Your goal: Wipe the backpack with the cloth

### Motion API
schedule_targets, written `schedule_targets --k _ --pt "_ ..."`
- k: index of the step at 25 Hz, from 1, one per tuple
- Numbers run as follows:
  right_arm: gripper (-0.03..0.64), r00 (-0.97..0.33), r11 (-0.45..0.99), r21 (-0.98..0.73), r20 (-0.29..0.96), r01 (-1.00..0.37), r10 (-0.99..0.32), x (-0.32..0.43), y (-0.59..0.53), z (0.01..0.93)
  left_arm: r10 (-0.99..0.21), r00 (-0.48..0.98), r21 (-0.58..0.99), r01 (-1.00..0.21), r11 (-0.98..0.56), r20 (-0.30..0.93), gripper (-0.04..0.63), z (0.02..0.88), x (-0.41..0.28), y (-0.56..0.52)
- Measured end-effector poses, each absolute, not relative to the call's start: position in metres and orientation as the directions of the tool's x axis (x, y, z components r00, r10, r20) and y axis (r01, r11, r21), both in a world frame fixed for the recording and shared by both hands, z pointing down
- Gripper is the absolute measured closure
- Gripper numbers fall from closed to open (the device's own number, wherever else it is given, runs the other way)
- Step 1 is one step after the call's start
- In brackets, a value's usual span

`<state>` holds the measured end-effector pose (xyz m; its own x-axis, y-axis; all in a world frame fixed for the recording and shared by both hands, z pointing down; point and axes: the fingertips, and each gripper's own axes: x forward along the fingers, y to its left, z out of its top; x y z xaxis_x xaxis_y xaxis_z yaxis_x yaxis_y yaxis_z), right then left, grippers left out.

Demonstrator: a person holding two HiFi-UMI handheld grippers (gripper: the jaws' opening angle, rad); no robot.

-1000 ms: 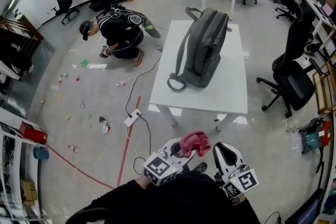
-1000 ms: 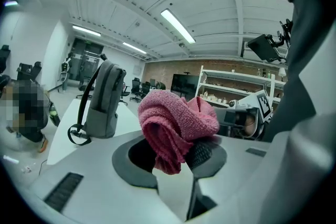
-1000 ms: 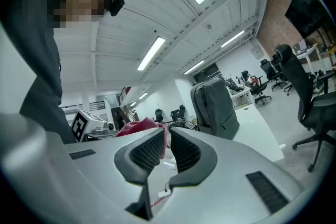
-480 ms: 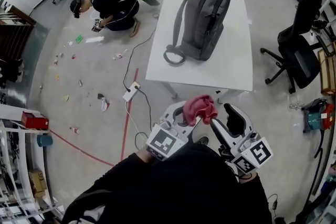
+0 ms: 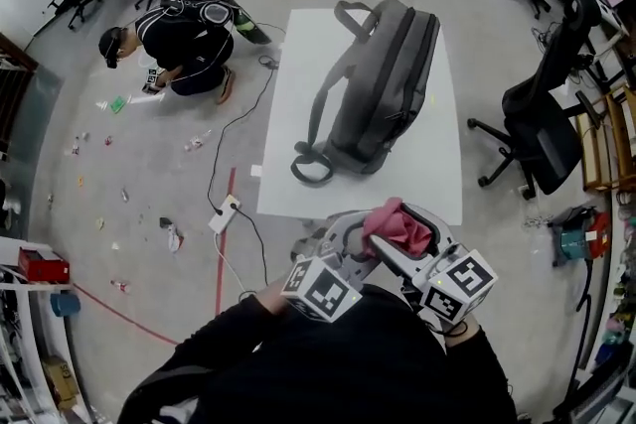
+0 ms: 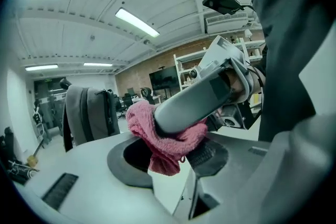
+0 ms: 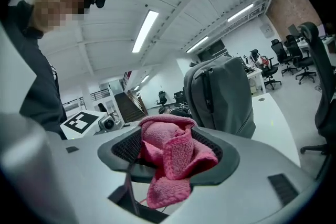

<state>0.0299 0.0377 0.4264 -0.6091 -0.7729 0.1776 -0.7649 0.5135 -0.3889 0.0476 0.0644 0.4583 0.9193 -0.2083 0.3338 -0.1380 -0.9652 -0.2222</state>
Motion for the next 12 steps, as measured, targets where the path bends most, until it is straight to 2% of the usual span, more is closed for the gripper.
schedule_targets --k 1,2,6,9,12 --pt "0.315 -0.604 0.515 -0.368 0.188 -0.774 -0.774 0.029 0.027 0.427 -0.195 0.925 -0.196 -0.135 -0.971 0.328 0.431 0.458 0.047 0.055" --pt "0.348 -0.601 0.52 -0.346 0.191 -0.781 -0.776 0.03 0.018 0.427 -0.176 0.932 -0.153 -0.133 -0.979 0.317 0.418 0.457 0.047 0.046" --pt "0.45 -0.581 0.508 -0.359 0.126 -0.783 -0.804 0.044 -0.01 0.421 -0.075 0.976 0.144 -0.105 -0.984 0.204 0.388 0.446 0.048 0.015" --pt "0.472 -0.51 0.445 -0.417 0.054 -0.792 -0.858 0.071 -0.033 0.41 -0.054 0.988 0.249 -0.089 -0.964 0.144 0.385 0.436 0.041 -0.008" --pt "0.476 -0.436 0.405 -0.409 -0.02 -0.817 -0.9 0.107 -0.052 0.389 -0.112 0.989 0.283 -0.134 -0.95 0.093 0.385 0.419 0.026 -0.033"
